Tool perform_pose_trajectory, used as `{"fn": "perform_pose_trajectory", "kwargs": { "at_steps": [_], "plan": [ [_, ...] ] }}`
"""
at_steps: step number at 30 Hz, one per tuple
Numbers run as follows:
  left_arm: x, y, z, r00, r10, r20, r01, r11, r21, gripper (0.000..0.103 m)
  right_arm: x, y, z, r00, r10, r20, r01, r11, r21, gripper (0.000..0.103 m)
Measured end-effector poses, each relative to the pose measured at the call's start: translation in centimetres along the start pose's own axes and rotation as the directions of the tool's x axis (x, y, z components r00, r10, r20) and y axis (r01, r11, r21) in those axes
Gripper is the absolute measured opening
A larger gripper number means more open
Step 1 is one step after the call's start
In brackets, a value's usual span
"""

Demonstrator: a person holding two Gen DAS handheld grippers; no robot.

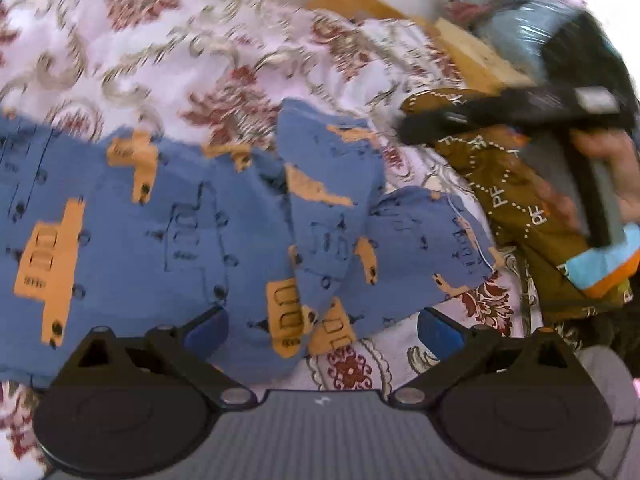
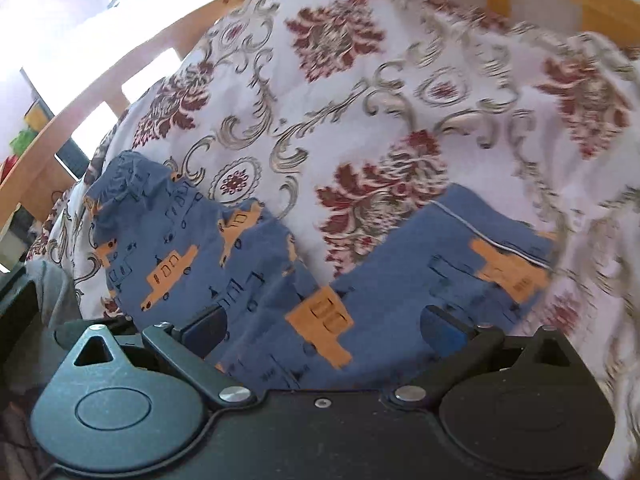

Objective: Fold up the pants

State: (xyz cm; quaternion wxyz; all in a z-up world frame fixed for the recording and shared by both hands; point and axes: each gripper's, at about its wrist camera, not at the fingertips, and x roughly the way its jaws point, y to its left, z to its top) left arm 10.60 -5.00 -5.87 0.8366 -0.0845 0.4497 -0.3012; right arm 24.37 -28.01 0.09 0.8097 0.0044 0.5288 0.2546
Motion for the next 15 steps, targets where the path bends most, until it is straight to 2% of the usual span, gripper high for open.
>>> {"fn": "perform_pose_trajectory", "kwargs": {
  "at_steps": [2, 7, 9, 11, 13, 15],
  "plan": [
    [0.6, -0.3, 0.2, 1.000, -0.003, -0.006, 0.003, 1.000, 0.014, 0.103, 1.5, -0.1, 1.1, 0.999, 0.010, -0.034, -0.011, 1.000, -0.013, 0.102],
    [1.4, 0.4, 0.2, 0.999, -0.014, -0.034, 0.013, 1.000, -0.026, 0.103, 4.4, -0.4, 3.0, 0.996, -0.005, -0.091, 0.005, 1.000, 0.005, 0.102],
    [1.5, 0.7, 0.3, 0.999, -0.021, -0.030, 0.020, 0.999, -0.032, 0.102, 5.2, -0.5, 3.5, 0.994, -0.035, -0.105, 0.037, 0.999, 0.013, 0.102],
    [1.5, 0.7, 0.2, 1.000, -0.021, -0.018, 0.021, 0.999, -0.025, 0.096, 5.8, -0.4, 3.9, 0.988, -0.107, -0.112, 0.109, 0.994, 0.012, 0.099],
    [1.5, 0.6, 0.2, 1.000, -0.017, -0.015, 0.016, 1.000, -0.012, 0.083, 6.5, -0.5, 4.3, 0.977, -0.177, -0.120, 0.180, 0.983, 0.019, 0.092],
    [1.7, 0.5, 0.1, 1.000, -0.020, -0.024, 0.020, 1.000, -0.002, 0.075, 7.0, -0.7, 4.5, 0.970, -0.206, -0.125, 0.212, 0.976, 0.038, 0.088]
  ]
}}
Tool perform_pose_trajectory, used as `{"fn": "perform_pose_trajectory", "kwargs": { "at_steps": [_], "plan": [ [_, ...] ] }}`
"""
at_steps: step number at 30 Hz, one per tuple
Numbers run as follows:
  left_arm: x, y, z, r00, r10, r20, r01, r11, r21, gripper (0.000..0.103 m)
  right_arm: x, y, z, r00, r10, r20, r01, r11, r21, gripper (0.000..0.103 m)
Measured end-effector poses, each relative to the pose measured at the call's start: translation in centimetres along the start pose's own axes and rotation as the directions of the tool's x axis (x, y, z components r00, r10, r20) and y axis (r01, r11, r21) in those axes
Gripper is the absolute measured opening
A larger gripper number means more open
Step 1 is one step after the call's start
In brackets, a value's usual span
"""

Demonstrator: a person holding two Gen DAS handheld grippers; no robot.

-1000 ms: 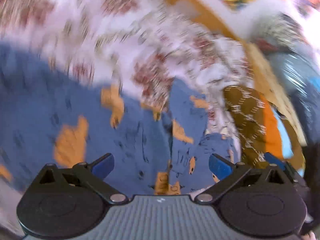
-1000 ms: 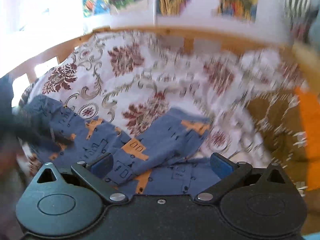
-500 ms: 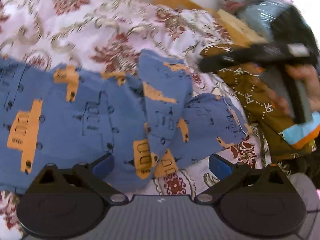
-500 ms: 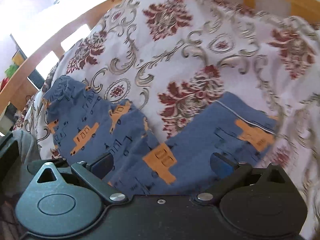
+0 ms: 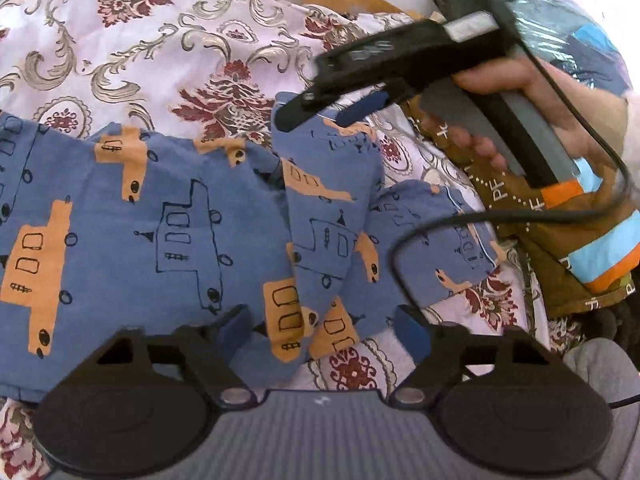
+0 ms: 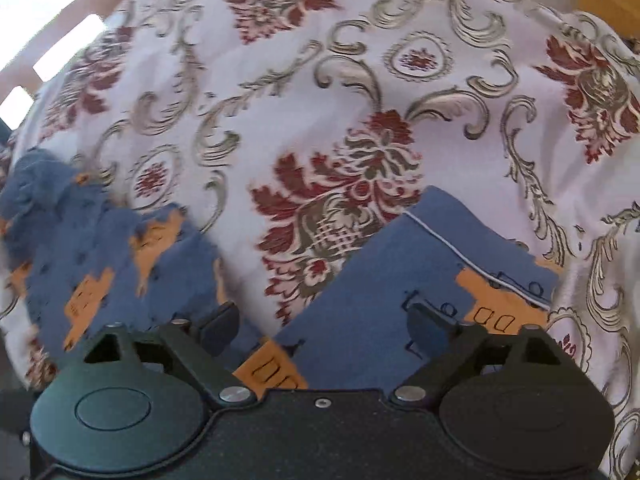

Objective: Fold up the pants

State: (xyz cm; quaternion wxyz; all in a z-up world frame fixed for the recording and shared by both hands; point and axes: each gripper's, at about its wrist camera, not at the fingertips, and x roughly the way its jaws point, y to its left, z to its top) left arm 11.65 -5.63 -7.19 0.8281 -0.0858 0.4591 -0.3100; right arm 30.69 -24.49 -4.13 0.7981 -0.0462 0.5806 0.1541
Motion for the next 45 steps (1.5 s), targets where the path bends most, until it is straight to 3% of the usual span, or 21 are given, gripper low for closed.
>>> {"fn": "perform_pose_trajectory", "kwargs": {
  "at_steps": [5, 10, 12, 16, 18, 19, 24, 28, 31, 36, 41, 45],
  "plan": [
    [0.3, 0.0, 0.0, 1.000, -0.022, -0.013, 0.022, 1.000, 0.006, 0.052, 1.3, 0.7, 0.9, 0.999, -0.045, -0.019, 0.045, 0.998, 0.036, 0.072],
    [0.9, 0.2, -0.1, 0.998, -0.032, -0.048, 0.032, 0.999, -0.007, 0.031, 2.9, 2.1, 1.9, 0.989, -0.143, -0.048, 0.144, 0.989, 0.018, 0.057],
    [1.1, 0.4, -0.1, 0.998, -0.032, -0.053, 0.031, 0.999, -0.016, 0.025, 3.6, 2.3, 2.1, 0.984, -0.166, -0.060, 0.167, 0.986, 0.016, 0.042],
    [1.2, 0.8, -0.1, 0.998, -0.029, -0.060, 0.027, 0.999, -0.037, 0.015, 4.5, 2.0, 2.3, 0.975, -0.206, -0.084, 0.210, 0.977, 0.043, 0.025],
    [1.2, 0.9, -0.1, 0.998, -0.024, -0.059, 0.022, 0.999, -0.037, 0.011, 4.2, 1.3, 2.2, 0.977, -0.195, -0.083, 0.202, 0.974, 0.100, 0.007],
    [1.2, 0.9, -0.1, 0.998, -0.021, -0.059, 0.019, 0.999, -0.034, 0.009, 4.0, 1.0, 2.1, 0.980, -0.185, -0.076, 0.194, 0.974, 0.122, 0.003],
    [1.2, 0.7, -0.1, 0.998, 0.002, -0.057, -0.003, 1.000, -0.022, 0.002, 2.0, 0.0, 1.2, 0.989, -0.149, -0.001, 0.146, 0.968, 0.203, 0.001],
    [0.9, 0.2, -0.1, 0.999, 0.013, -0.045, -0.013, 1.000, 0.007, 0.001, -1.7, -1.1, -0.4, 0.982, -0.131, 0.133, 0.088, 0.954, 0.286, 0.001],
    [0.5, -0.5, -0.1, 1.000, 0.022, -0.022, -0.021, 0.999, 0.048, 0.001, -5.3, -2.1, -2.6, 0.958, -0.132, 0.255, 0.032, 0.932, 0.362, 0.001],
    [0.0, -2.3, -0.5, 0.997, 0.068, 0.027, -0.071, 0.985, 0.158, 0.000, -10.6, -3.8, -8.9, 0.895, -0.210, 0.395, -0.011, 0.872, 0.489, 0.001],
    [-0.1, -4.3, -1.2, 0.992, 0.118, 0.045, -0.126, 0.954, 0.273, 0.000, -12.6, -5.0, -17.2, 0.845, -0.310, 0.435, -0.039, 0.776, 0.630, 0.001],
    [0.6, -5.7, -1.8, 0.986, 0.164, 0.034, -0.165, 0.919, 0.357, 0.000, -11.7, -5.4, -22.4, 0.832, -0.350, 0.432, -0.058, 0.718, 0.693, 0.001]
  ]
}}
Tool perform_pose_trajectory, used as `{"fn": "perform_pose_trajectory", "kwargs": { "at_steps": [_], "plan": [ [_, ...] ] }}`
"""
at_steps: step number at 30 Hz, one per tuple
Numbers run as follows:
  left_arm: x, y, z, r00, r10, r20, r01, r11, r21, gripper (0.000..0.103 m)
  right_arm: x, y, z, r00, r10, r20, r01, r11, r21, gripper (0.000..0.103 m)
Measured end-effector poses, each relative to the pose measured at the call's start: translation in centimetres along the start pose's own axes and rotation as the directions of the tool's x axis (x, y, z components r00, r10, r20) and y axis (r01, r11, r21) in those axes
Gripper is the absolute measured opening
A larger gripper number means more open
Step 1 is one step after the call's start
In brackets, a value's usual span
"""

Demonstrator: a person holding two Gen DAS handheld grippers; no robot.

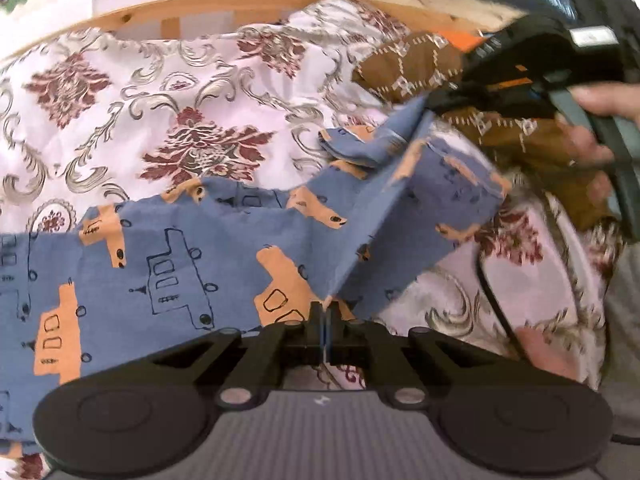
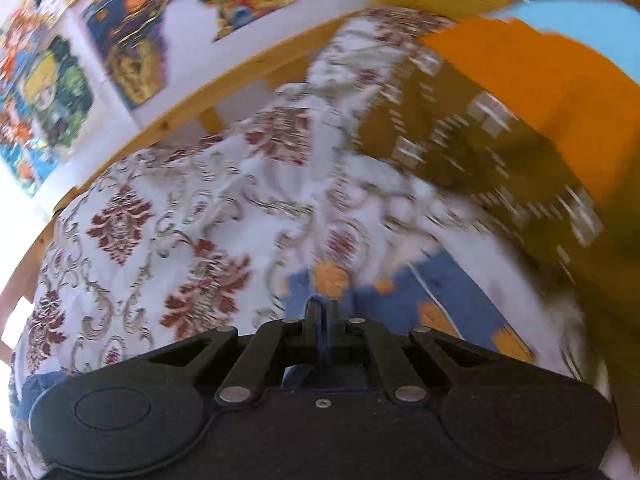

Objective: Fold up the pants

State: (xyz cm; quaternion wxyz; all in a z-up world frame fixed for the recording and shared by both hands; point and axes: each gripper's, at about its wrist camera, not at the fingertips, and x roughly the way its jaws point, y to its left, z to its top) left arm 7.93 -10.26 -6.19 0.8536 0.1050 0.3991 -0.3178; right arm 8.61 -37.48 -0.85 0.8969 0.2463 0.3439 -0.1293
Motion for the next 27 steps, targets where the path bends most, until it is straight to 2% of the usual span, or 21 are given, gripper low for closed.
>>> {"fn": "perform_pose_trajectory", "kwargs": {
  "at_steps": [1, 4, 11, 21, 22, 24, 25, 26, 27],
  "plan": [
    [0.2, -0.2, -0.1, 1.000, 0.009, -0.013, -0.009, 1.000, 0.017, 0.000, -0.2, -1.5, -1.3, 1.000, -0.010, 0.003, 0.010, 0.999, 0.037, 0.001],
    [0.8, -0.9, -0.3, 0.999, 0.029, -0.046, -0.026, 0.998, 0.059, 0.000, -0.2, -2.1, -2.3, 1.000, -0.021, 0.010, 0.020, 0.998, 0.059, 0.001],
    [1.1, -1.6, -0.5, 0.996, 0.047, -0.071, -0.039, 0.994, 0.099, 0.000, -1.7, -2.9, -3.7, 0.998, -0.054, 0.040, 0.048, 0.991, 0.128, 0.000],
    [2.0, -2.1, -0.6, 0.991, 0.072, -0.115, -0.057, 0.990, 0.131, 0.002, -0.4, -3.7, -5.6, 0.992, -0.128, -0.022, 0.129, 0.984, 0.122, 0.002],
    [2.1, -2.1, -0.6, 0.990, 0.072, -0.118, -0.056, 0.989, 0.135, 0.004, -0.4, -3.7, -5.6, 0.992, -0.128, -0.022, 0.129, 0.984, 0.122, 0.005],
    [2.0, -2.1, -0.6, 0.991, 0.061, -0.121, -0.044, 0.990, 0.135, 0.006, -0.2, -3.9, -5.8, 0.990, -0.137, -0.036, 0.140, 0.981, 0.134, 0.026],
    [2.0, -2.1, -0.6, 0.991, 0.056, -0.121, -0.040, 0.991, 0.130, 0.010, -0.6, -4.0, -6.0, 0.990, -0.134, -0.032, 0.137, 0.981, 0.139, 0.031],
    [1.9, -1.9, -0.5, 0.992, 0.047, -0.121, -0.032, 0.992, 0.120, 0.014, -1.1, -4.0, -6.0, 0.992, -0.128, -0.021, 0.130, 0.982, 0.138, 0.039],
    [1.7, -1.7, -0.5, 0.993, 0.024, -0.118, -0.012, 0.995, 0.103, 0.025, -1.5, -3.9, -5.9, 0.992, -0.128, -0.011, 0.128, 0.983, 0.135, 0.053]
  ]
}}
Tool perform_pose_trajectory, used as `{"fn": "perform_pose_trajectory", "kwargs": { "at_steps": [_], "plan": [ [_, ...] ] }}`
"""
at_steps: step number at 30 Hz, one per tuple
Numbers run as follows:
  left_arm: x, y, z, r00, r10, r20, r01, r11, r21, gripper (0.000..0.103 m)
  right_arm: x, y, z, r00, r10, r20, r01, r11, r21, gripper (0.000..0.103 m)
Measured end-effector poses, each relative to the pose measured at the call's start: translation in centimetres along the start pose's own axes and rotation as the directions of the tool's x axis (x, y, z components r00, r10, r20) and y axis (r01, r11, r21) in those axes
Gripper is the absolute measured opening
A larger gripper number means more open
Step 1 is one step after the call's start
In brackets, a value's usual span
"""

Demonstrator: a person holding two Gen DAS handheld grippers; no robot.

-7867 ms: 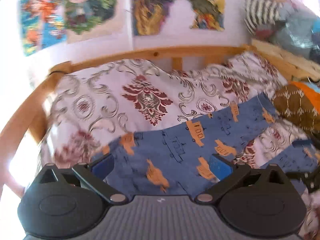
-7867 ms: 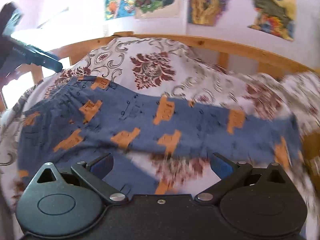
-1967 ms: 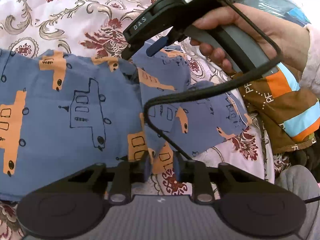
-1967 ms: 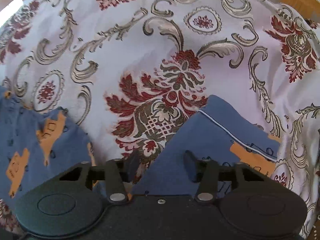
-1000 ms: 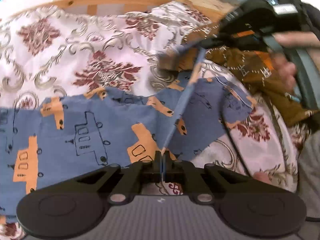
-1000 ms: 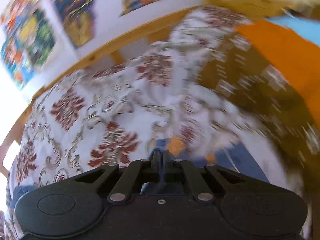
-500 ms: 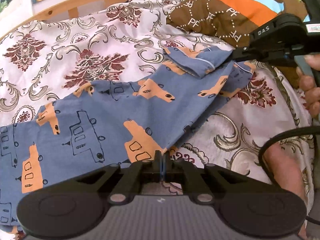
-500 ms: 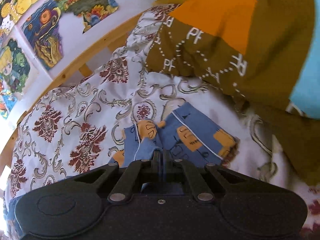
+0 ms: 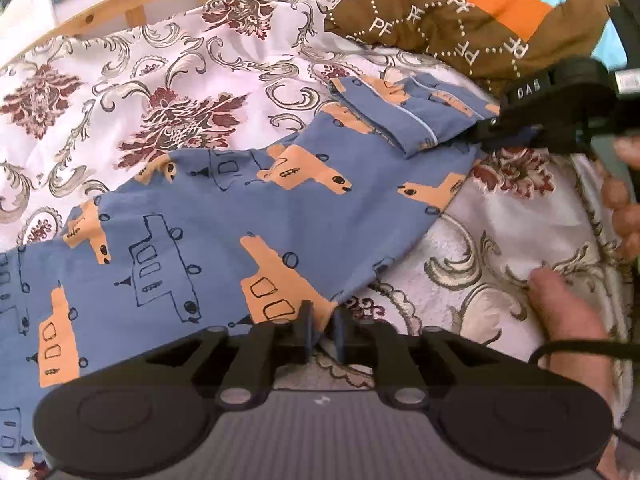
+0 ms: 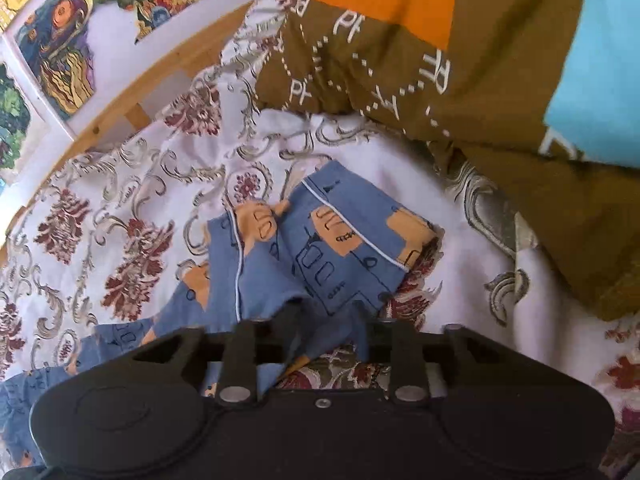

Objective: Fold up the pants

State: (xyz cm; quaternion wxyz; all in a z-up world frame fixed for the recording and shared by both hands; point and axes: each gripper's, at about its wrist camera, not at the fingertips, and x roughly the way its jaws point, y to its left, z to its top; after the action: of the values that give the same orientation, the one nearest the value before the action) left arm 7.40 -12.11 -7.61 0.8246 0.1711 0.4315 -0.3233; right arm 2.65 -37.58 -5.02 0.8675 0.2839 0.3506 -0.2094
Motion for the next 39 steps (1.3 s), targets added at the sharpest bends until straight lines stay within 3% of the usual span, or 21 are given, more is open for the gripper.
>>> {"fn": "perform_pose_trajectory", "kwargs": {
  "at_steps": [1, 3, 6, 11, 15, 17, 20, 24, 27, 30, 33, 37, 39],
  "plan": [
    [-0.2, 0.3, 0.1, 1.000, -0.029, 0.009, 0.030, 0.999, -0.020, 0.046, -0.6, 0.0, 0.0, 1.000, 0.003, 0.016, -0.003, 1.000, -0.007, 0.061],
    [-1.2, 1.1, 0.2, 0.996, -0.067, 0.050, 0.070, 0.995, -0.067, 0.075, -1.7, 0.2, -0.1, 0.999, -0.004, 0.053, 0.005, 1.000, -0.030, 0.088],
    [-3.1, 2.4, 0.6, 0.987, -0.099, 0.130, 0.117, 0.983, -0.138, 0.095, -2.9, 0.9, -0.5, 0.995, -0.035, 0.098, 0.043, 0.996, -0.084, 0.102],
    [-4.0, 5.1, 4.0, 0.982, -0.142, 0.127, 0.165, 0.968, -0.191, 0.103, -3.3, 2.8, -1.4, 0.985, -0.091, 0.143, 0.122, 0.968, -0.221, 0.102],
    [-2.1, 7.1, 9.1, 0.984, -0.164, 0.069, 0.175, 0.963, -0.207, 0.103, -3.6, 5.2, -2.5, 0.970, -0.093, 0.223, 0.175, 0.907, -0.382, 0.102],
    [-0.6, 7.8, 11.8, 0.983, -0.177, 0.055, 0.185, 0.960, -0.210, 0.103, -3.6, 6.6, -3.4, 0.957, -0.097, 0.274, 0.225, 0.844, -0.486, 0.102],
    [2.3, 7.9, 15.4, 0.977, -0.211, 0.034, 0.214, 0.965, -0.149, 0.103, -2.8, 8.6, -5.1, 0.946, -0.092, 0.312, 0.280, 0.720, -0.635, 0.102],
    [6.6, 7.2, 19.3, 0.952, -0.306, -0.010, 0.305, 0.950, -0.061, 0.103, -0.4, 10.6, -7.5, 0.946, -0.115, 0.302, 0.317, 0.512, -0.798, 0.102],
    [10.1, 7.0, 21.1, 0.937, -0.345, -0.053, 0.346, 0.938, 0.015, 0.103, 1.3, 11.4, -8.7, 0.920, -0.147, 0.363, 0.391, 0.372, -0.842, 0.102],
    [12.6, 6.2, 22.1, 0.932, -0.349, -0.097, 0.360, 0.923, 0.135, 0.103, 2.4, 11.8, -9.1, 0.901, -0.151, 0.408, 0.435, 0.292, -0.852, 0.102],
    [14.0, 5.4, 22.3, 0.912, -0.381, -0.150, 0.407, 0.886, 0.223, 0.103, 3.2, 11.8, -9.5, 0.900, -0.156, 0.407, 0.434, 0.233, -0.870, 0.102],
    [15.2, 4.3, 22.3, 0.889, -0.410, -0.204, 0.455, 0.839, 0.299, 0.103, 4.2, 11.8, -10.5, 0.896, -0.154, 0.416, 0.436, 0.139, -0.889, 0.102],
    [15.6, 4.0, 22.2, 0.880, -0.416, -0.230, 0.472, 0.823, 0.317, 0.103, 4.6, 12.0, -10.7, 0.892, -0.143, 0.429, 0.445, 0.112, -0.888, 0.102]
  ]
}}
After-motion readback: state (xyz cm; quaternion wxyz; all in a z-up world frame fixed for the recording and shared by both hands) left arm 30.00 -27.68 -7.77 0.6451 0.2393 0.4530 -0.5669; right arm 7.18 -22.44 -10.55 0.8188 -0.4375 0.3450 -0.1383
